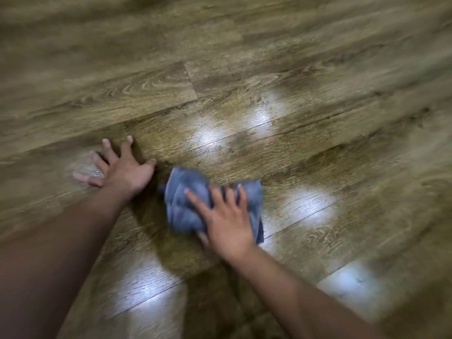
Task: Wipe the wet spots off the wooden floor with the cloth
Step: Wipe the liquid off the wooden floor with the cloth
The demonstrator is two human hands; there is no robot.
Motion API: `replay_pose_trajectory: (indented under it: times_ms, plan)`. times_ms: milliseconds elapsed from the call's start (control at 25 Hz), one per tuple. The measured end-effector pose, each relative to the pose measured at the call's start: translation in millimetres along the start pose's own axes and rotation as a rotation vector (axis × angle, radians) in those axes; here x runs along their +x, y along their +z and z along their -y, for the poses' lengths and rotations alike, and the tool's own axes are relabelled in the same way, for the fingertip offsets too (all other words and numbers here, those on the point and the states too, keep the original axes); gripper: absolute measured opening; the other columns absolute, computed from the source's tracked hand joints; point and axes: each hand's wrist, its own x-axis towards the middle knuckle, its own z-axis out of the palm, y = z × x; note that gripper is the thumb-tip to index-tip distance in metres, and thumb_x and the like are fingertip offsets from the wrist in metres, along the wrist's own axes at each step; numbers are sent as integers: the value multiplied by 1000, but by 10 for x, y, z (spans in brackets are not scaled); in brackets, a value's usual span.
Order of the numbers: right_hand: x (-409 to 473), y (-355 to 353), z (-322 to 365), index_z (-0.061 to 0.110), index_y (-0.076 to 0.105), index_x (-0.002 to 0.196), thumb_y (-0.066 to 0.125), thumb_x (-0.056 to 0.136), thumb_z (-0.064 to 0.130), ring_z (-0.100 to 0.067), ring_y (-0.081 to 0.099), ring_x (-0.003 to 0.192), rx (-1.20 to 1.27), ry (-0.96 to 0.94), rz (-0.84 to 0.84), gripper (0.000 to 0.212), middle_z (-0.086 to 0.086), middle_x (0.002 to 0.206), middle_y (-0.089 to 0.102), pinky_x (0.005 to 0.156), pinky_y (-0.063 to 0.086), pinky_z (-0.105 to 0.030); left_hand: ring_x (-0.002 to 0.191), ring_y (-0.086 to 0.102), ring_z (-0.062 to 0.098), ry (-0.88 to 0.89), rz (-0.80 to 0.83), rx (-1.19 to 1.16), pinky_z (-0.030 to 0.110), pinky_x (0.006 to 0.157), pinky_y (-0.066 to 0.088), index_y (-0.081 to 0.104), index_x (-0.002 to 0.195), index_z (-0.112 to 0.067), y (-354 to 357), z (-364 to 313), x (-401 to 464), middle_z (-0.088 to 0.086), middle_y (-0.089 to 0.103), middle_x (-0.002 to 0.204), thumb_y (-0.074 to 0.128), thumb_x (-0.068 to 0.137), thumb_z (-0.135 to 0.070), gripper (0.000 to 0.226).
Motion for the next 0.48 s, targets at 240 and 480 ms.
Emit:
replay_pose_trajectory:
  times_ms: [240, 480]
  plan:
    - [-327, 33, -527, 42, 35, 151, 72, 65, 60, -36, 55, 111, -77, -134, 10, 94, -9, 137, 54, 103, 40, -58, 153, 12, 28, 421, -358, 173, 74, 113, 1, 45, 136, -26, 18, -476, 286, 9, 23, 161, 39, 98, -52, 47]
    - [548, -83, -1328, 44, 33, 150, 54, 76, 64, -34, 47, 98, -97, 78, -94, 80, -6, 125, 49, 93, 36, -53, 155, 7, 23, 315, -414, 91, 72, 115, 1, 39, 146, -29, -115, -772, 922, 5, 20, 166, 25, 96, -64, 63]
